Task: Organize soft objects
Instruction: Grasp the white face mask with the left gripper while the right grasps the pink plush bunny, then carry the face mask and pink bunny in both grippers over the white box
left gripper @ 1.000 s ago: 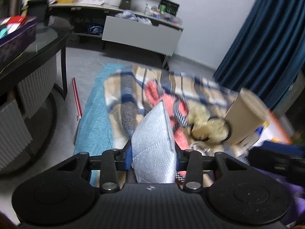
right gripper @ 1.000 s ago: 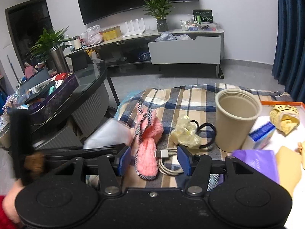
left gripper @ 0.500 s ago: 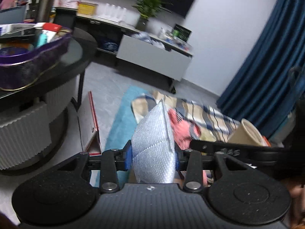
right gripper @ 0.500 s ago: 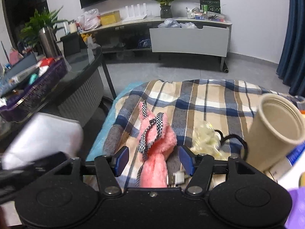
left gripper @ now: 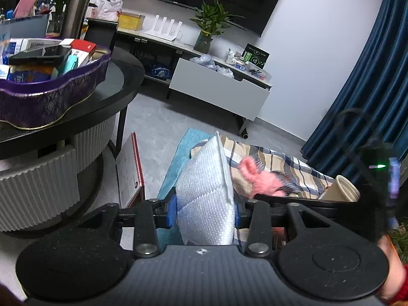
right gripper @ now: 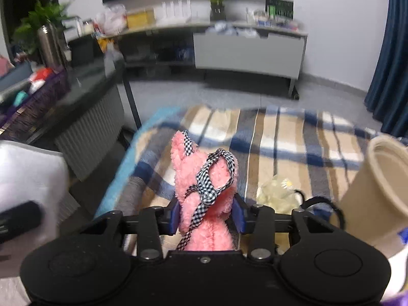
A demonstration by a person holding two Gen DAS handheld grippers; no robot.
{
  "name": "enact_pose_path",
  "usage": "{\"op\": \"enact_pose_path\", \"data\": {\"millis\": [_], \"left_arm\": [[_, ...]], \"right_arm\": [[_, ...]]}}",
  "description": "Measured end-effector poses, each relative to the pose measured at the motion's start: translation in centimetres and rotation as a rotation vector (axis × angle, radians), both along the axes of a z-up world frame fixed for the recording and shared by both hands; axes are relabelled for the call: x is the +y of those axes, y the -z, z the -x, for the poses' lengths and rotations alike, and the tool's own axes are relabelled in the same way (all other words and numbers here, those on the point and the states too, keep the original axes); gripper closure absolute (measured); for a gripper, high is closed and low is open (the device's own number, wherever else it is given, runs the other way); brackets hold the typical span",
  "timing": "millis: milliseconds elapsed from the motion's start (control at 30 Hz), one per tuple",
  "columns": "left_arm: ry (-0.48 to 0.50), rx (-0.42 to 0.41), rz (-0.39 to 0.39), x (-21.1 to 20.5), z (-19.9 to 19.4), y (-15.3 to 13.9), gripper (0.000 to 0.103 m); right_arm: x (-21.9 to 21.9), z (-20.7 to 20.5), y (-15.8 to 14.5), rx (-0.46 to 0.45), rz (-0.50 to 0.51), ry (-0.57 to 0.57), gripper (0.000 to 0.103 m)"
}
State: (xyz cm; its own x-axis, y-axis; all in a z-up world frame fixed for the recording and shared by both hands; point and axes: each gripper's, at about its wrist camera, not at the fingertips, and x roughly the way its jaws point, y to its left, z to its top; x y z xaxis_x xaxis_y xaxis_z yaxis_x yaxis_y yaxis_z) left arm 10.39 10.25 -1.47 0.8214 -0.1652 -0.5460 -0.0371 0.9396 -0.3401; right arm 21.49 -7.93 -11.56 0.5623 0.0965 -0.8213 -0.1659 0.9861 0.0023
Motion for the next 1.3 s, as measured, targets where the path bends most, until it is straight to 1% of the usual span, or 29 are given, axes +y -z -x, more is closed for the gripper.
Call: {"op": "enact_pose_path", "data": {"millis": [67, 167, 233, 300, 433, 567, 667, 800, 967, 1300], "left_arm": [[-0.002, -0.002, -0.011, -0.2, -0.1, 0.0, 0.063], [0.004, 0.004, -0.002, -0.6, -0.2, 0.2, 0.063], [-0.003, 0.015, -0.038, -1.4, -0.3, 0.2, 0.063], [-0.006, 0.021, -0.048, -1.9, -0.2, -0.1, 0.063], [-0.019, 0.006, -0.058, -3.1, 0.7, -1.8, 0.063], [-0.001, -0.022, -0.072, -4.8, 1.9, -3.6, 0.063], [0.01, -0.037, -0.078, -6.3, 2.7, -4.7, 0.063], [0.03, -0.044, -0.089, -8.2, 3.4, -5.4, 0.063], [0.054, -0.039, -0.107, -10.2, 4.0, -5.6, 0.063], [0.115, -0.034, -0.144, -13.5, 4.6, -5.8, 0.063]], "right_arm": [[-0.4, 1.1, -1.7, -0.016, -0.009, -0.005, 0.053], [-1.1, 2.9, -4.1, -0.039, -0.034, 0.0, 0.052], [-1.5, 4.2, -5.6, -0.054, -0.038, -0.008, 0.052], [-2.0, 5.4, -7.0, -0.069, -0.05, -0.012, 0.052], [-3.5, 7.6, -9.4, -0.104, -0.087, 0.013, 0.052], [-5.1, 9.6, -11.4, -0.129, -0.11, 0.03, 0.052], [-6.2, 10.7, -12.3, -0.15, -0.1, 0.04, 0.052], [-7.9, 12.0, -13.6, -0.171, -0.109, 0.053, 0.052], [-9.8, 13.5, -14.7, -0.204, -0.105, 0.07, 0.052], [-13.4, 15.3, -15.6, -0.237, -0.112, 0.108, 0.052]]}}
